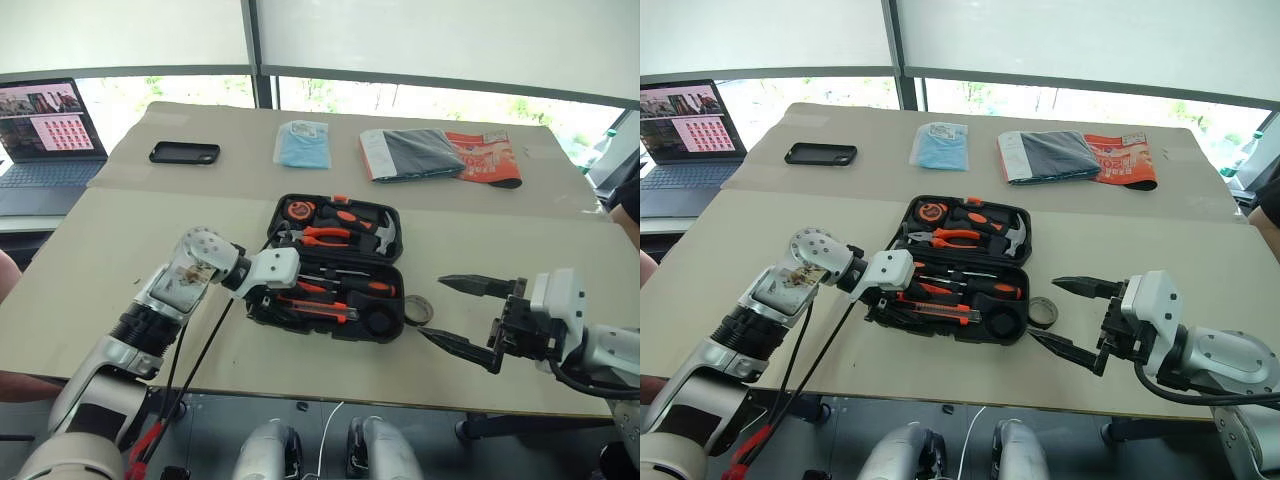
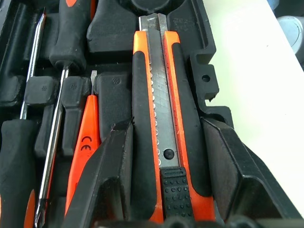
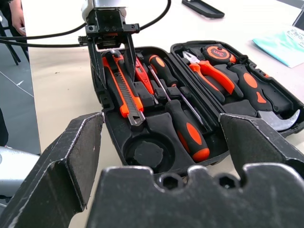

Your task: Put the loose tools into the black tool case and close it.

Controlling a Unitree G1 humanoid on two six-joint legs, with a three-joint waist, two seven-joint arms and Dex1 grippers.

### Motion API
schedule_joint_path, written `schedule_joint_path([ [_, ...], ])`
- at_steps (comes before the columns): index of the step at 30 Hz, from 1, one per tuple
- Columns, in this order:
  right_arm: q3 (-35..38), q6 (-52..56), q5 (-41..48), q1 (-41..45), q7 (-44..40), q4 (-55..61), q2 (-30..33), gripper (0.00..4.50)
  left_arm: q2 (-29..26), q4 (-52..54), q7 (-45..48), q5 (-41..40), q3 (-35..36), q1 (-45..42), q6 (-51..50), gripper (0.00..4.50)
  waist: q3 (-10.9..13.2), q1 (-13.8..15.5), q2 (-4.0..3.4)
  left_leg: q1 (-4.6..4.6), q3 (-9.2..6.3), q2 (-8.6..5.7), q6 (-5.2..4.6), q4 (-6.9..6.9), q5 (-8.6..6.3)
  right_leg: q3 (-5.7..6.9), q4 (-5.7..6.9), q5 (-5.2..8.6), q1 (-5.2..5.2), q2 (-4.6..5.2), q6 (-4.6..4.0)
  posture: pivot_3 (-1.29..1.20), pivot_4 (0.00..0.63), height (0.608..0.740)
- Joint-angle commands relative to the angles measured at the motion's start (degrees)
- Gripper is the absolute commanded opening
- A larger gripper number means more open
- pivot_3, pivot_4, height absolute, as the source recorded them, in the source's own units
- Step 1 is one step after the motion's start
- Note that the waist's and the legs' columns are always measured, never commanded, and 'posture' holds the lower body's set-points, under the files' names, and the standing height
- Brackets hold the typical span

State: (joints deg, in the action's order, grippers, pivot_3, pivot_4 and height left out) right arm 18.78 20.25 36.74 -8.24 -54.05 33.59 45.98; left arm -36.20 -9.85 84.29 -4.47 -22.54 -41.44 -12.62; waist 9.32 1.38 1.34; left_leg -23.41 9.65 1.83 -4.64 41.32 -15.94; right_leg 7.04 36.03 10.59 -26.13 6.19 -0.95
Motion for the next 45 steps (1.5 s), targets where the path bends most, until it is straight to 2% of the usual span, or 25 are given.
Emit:
schedule_joint_path([
  [1, 0.6, -0.8, 0.2, 0.0, 0.3, 1.5, -0.3, 4.5, -0.3, 1.9, 0.7, -0.6, -0.1, 1.2, -1.1, 3.61, 0.0, 0.0, 0.0, -0.01, -0.01, 0.0, 0.0, 0.0, 0.0, 0.01, 0.0, 0.0, 0.0, 0.0, 0.0, 0.0, 0.15, 0.74],
  [3, 0.5, -0.9, 0.1, 0.1, 0.4, 1.3, -0.4, 4.5, 0.0, 1.0, -0.2, -0.7, 1.2, 1.1, 3.1, 4.38, 0.0, -0.1, -0.01, 0.02, 0.0, 0.0, -0.01, -0.02, 0.0, -0.01, -0.01, 0.0, 0.01, 0.0, 0.01, 0.0, 0.15, 0.74],
  [4, 0.5, -1.0, 0.0, 0.1, 0.3, 1.2, -0.6, 4.5, 0.8, 0.6, -0.8, -1.3, 2.4, 0.8, 4.8, 4.45, 0.0, -0.2, -0.01, 0.02, 0.0, 0.0, 0.0, -0.02, 0.0, -0.01, -0.02, 0.01, 0.01, -0.01, 0.01, 0.0, 0.15, 0.74],
  [9, 0.0, -1.4, -0.4, 0.7, 0.3, 0.5, -1.0, 4.5, 3.3, 1.9, -1.1, -8.6, 7.4, -0.5, -2.2, 4.45, 0.0, -0.1, -0.01, -0.03, -0.01, 0.0, 0.0, 0.05, 0.0, 0.01, 0.01, 0.0, 0.0, 0.0, 0.02, 0.0, 0.15, 0.74],
  [13, -0.3, -1.8, -0.8, 1.4, 0.7, -0.3, -1.8, 4.5, 4.1, -1.3, -2.0, -7.3, 8.2, 0.6, 6.6, 4.45, 0.0, -0.2, -0.01, 0.0, -0.01, 0.0, 0.0, 0.05, 0.0, 0.0, 0.02, 0.0, 0.01, 0.0, 0.03, 0.0, 0.15, 0.74],
  [16, -0.4, -2.3, -1.2, 1.2, 1.0, -0.5, -2.7, 4.5, 4.5, -3.7, -2.4, -6.6, 8.2, 3.2, 11.0, 3.75, 0.0, -0.3, -0.02, 0.01, 0.0, 0.0, 0.0, 0.03, 0.0, 0.0, 0.02, 0.0, 0.02, -0.01, 0.02, 0.0, 0.15, 0.74],
  [19, -0.8, -3.0, -2.0, 0.9, 1.6, -0.6, -3.9, 4.5, 5.0, -5.9, -2.9, -6.0, 8.0, 5.3, 15.3, 2.61, 0.0, -0.4, -0.02, 0.05, 0.01, 0.0, 0.01, 0.01, 0.01, -0.01, 0.03, 0.0, 0.03, 0.0, 0.02, 0.0, 0.15, 0.74],
  [26, -2.3, -4.8, -3.5, 1.3, 1.5, -2.2, -5.4, 4.5, 6.7, -9.4, -6.8, -1.1, 5.8, 6.6, 18.0, 0.08, 0.0, -0.3, -0.03, 0.03, 0.0, -0.01, -0.05, 0.04, -0.03, 0.02, 0.01, -0.01, 0.05, 0.06, 0.03, 0.0, 0.15, 0.74],
  [31, -2.6, -5.5, -3.8, 0.9, 1.6, -2.2, -6.0, 4.5, 7.9, -11.2, -8.7, -0.3, 5.8, 6.9, 16.7, 0.06, -0.1, 0.3, -0.13, 0.13, 0.0, -0.03, -0.16, 0.09, -0.1, 0.04, -0.01, -0.03, 0.19, 0.13, 0.06, 0.0, 0.15, 0.74],
  [37, -2.6, -5.9, -3.9, 0.2, 1.4, -2.3, -6.3, 4.5, 7.7, -14.0, -10.3, 2.9, 4.1, 7.9, 20.2, 0.06, -0.3, 0.3, -0.41, 0.17, 0.0, -0.03, -0.39, 0.18, -0.24, 0.02, -0.02, -0.04, 0.24, 0.18, 0.1, 0.0, 0.15, 0.74],
  [43, -2.1, -6.2, -3.7, -0.1, 1.1, -2.5, -5.9, 4.5, 9.6, -10.6, -8.3, -5.1, 8.0, 8.5, 13.7, 0.06, -0.5, 0.6, -0.75, 0.28, 0.0, -0.02, -0.68, 0.19, -0.42, 0.02, -0.08, -0.05, 0.41, 0.24, 0.11, 0.0, 0.15, 0.74],
  [45, -2.1, -6.2, -3.7, -0.2, 1.0, -2.4, -5.9, 4.5, 9.5, -9.2, -7.8, -6.0, 8.4, 8.4, 12.4, 1.05, -0.5, 0.5, -0.75, 0.24, 0.0, -0.02, -0.69, 0.18, -0.43, 0.03, -0.1, -0.06, 0.37, 0.21, 0.14, 0.0, 0.15, 0.74],
])
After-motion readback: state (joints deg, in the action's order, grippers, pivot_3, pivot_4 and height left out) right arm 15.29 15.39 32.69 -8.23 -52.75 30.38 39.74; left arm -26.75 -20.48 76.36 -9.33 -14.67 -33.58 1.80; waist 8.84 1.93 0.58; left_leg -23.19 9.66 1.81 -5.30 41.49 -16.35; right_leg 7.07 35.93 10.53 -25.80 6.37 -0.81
